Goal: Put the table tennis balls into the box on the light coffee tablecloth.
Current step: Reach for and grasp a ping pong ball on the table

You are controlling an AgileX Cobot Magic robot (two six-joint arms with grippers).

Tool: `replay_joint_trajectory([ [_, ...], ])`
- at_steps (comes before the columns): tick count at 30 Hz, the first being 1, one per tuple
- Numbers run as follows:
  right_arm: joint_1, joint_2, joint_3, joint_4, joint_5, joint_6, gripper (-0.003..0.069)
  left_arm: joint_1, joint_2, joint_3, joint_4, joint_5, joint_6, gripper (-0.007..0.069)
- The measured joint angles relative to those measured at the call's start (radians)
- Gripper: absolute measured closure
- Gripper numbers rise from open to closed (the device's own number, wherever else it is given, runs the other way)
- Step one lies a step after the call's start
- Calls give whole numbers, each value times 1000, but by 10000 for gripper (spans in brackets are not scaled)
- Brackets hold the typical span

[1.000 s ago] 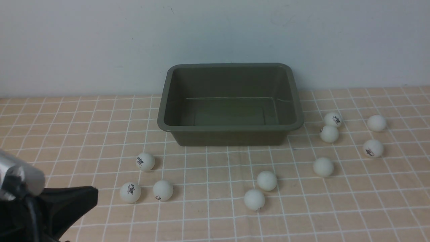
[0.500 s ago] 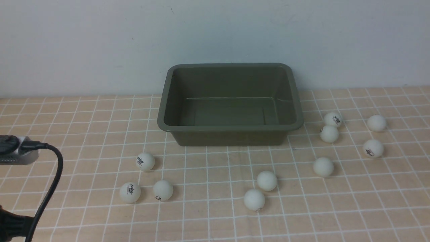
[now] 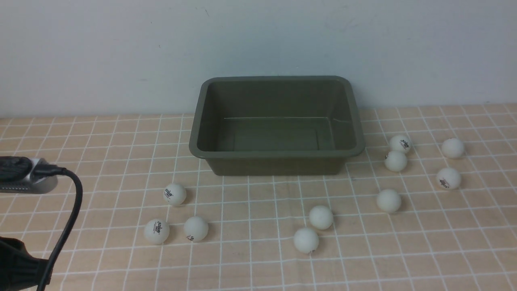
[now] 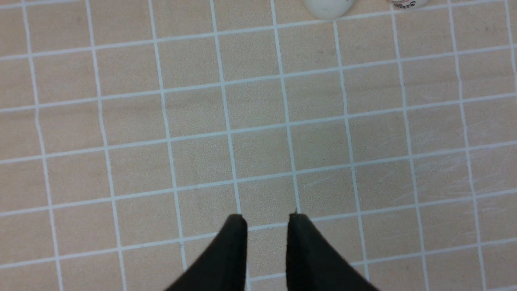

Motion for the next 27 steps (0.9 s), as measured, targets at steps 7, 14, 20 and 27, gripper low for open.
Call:
replay_joint_trajectory([
  [7,0,0,0,69,43,-14,301,0,0,0,-4,0,2,339],
  [14,0,20,-4,34,-113,18,60,0,0,0,-50,7,0,283],
  [20,0,275,-134,-43,-225,98,27,0,0,0,-147,37,-1,284],
  [27,0,635,-407,-121,-208,135,34,0,0,0,-150,37,1,284],
])
